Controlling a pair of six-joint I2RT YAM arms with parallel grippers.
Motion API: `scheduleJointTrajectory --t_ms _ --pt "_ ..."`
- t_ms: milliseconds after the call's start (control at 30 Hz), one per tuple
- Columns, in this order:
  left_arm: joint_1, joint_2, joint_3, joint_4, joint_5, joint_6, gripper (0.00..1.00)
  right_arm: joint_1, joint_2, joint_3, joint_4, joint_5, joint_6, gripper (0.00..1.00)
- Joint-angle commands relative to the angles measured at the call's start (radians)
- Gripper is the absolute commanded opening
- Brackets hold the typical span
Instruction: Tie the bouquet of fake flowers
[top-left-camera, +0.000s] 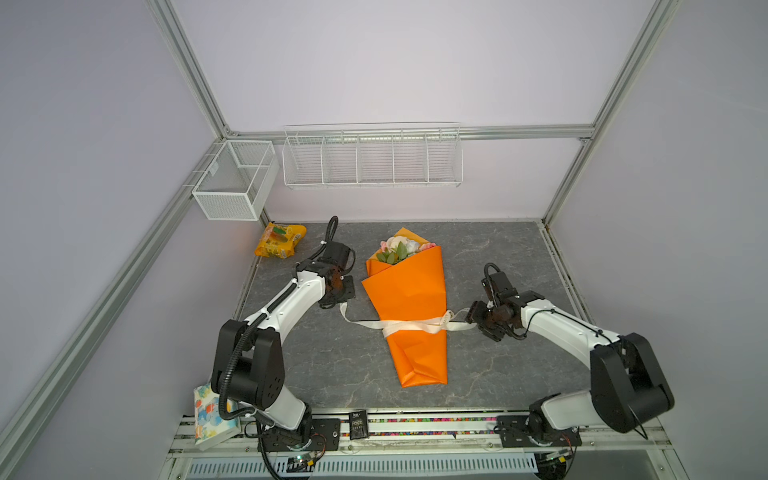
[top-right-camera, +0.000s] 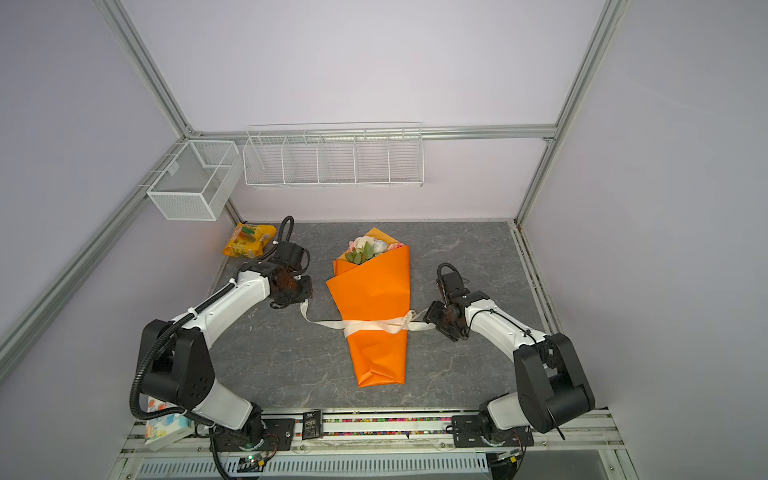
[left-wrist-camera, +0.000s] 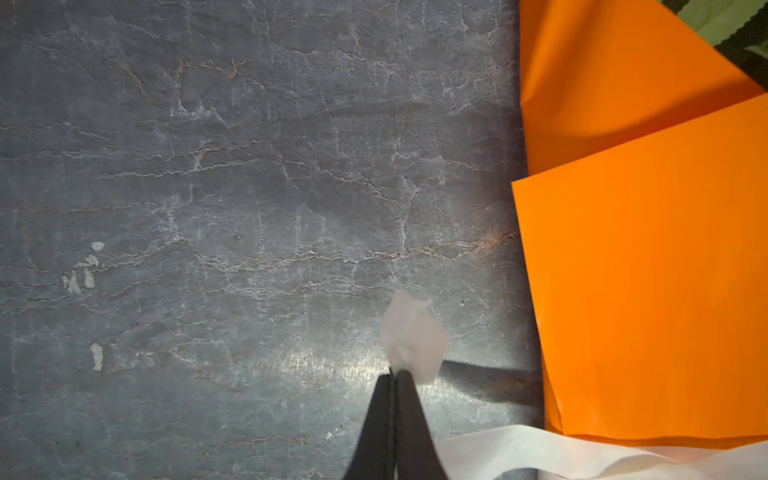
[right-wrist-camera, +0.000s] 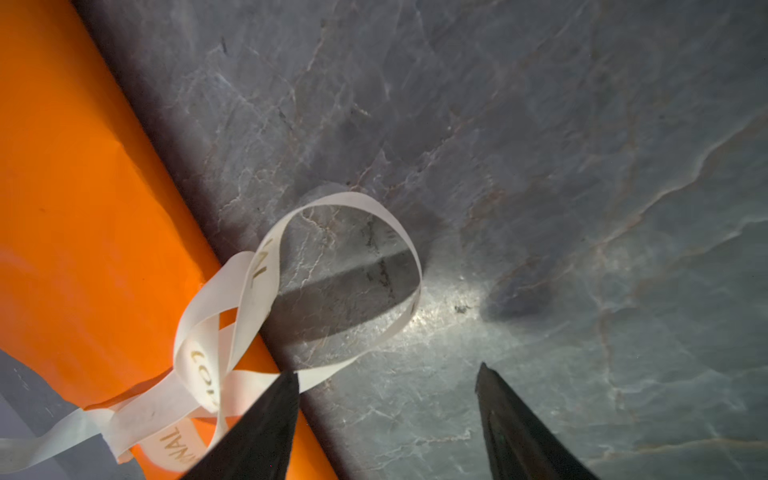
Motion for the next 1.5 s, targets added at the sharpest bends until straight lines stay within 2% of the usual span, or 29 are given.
scheduleJointTrajectory --t_ms 0,100,133,233,333,367,433,600,667,767,833,867,967,1000,1067,1167,1233,1300,1333,1400,1467 --pt "0.003 -0.029 -0.006 -0.003 0.008 -0.021 0.00 0.003 0.034 -0.029 0.098 -0.057 0.099 0.71" --pt "0.002 -0.031 -0.010 -0.002 0.016 -0.024 0.00 0.004 0.106 -0.003 0.109 -0.088 0.084 0.67" --pt "0.002 -0.034 -0.011 -0.001 0.018 -0.025 0.00 0.007 0.120 -0.003 0.113 -0.084 0.083 0.62" --pt "0.002 -0.045 -0.010 -0.010 0.009 -0.026 0.00 0.008 0.115 -0.028 0.132 -0.043 0.091 0.37" --pt "0.002 -0.070 -0.020 -0.012 -0.014 -0.031 0.00 0.005 0.054 -0.001 0.044 0.059 0.030 0.11" --pt "0.002 -0.081 -0.025 -0.015 -0.024 -0.035 0.00 0.004 0.028 0.023 -0.005 0.110 -0.009 0.08" --pt "0.005 -0.099 -0.031 -0.016 -0.044 -0.036 0.00 0.004 -0.015 0.092 -0.112 0.233 -0.114 0.06" --pt "0.008 -0.123 -0.047 -0.022 -0.070 -0.044 0.00 0.008 -0.050 0.292 -0.414 0.714 -0.369 0.06" --pt "0.008 -0.126 -0.050 -0.021 -0.068 -0.046 0.00 0.006 -0.038 0.345 -0.486 0.888 -0.452 0.10" --pt "0.009 -0.124 -0.057 -0.019 -0.064 -0.050 0.00 -0.004 0.014 0.419 -0.512 1.112 -0.546 0.14" --pt "0.008 -0.126 -0.062 -0.014 -0.057 -0.055 0.00 -0.011 0.050 0.443 -0.439 1.159 -0.649 0.20" --pt "0.008 -0.126 -0.064 -0.012 -0.054 -0.057 0.00 -0.014 0.072 0.463 -0.414 1.151 -0.671 0.24" --pt "0.007 -0.130 -0.069 -0.013 -0.058 -0.059 0.00 -0.019 0.136 0.510 -0.425 1.075 -0.676 0.43" --pt "0.008 -0.130 -0.070 -0.016 -0.062 -0.060 0.00 -0.020 0.149 0.524 -0.440 0.996 -0.663 0.52" --pt "0.008 -0.132 -0.070 -0.022 -0.064 -0.059 0.00 -0.027 0.157 0.506 -0.432 0.801 -0.679 0.61" --pt "0.008 -0.139 -0.076 -0.032 -0.084 -0.065 0.00 -0.050 0.109 0.435 -0.407 0.573 -0.536 0.62" --pt "0.009 -0.144 -0.078 -0.046 -0.109 -0.067 0.00 -0.098 0.037 0.322 -0.297 0.340 -0.499 0.64" --pt "0.010 -0.154 -0.085 -0.049 -0.115 -0.069 0.00 -0.185 -0.010 0.229 -0.226 0.152 -0.378 0.68" --pt "0.010 -0.158 -0.088 -0.046 -0.111 -0.069 0.00 -0.214 -0.024 0.188 -0.188 0.084 -0.341 0.69" --pt "0.011 -0.168 -0.096 -0.037 -0.105 -0.074 0.00 -0.261 -0.041 0.111 -0.127 0.047 -0.237 0.72" --pt "0.011 -0.175 -0.109 -0.021 -0.089 -0.084 0.00 -0.309 -0.032 0.045 -0.028 -0.037 -0.180 0.73"
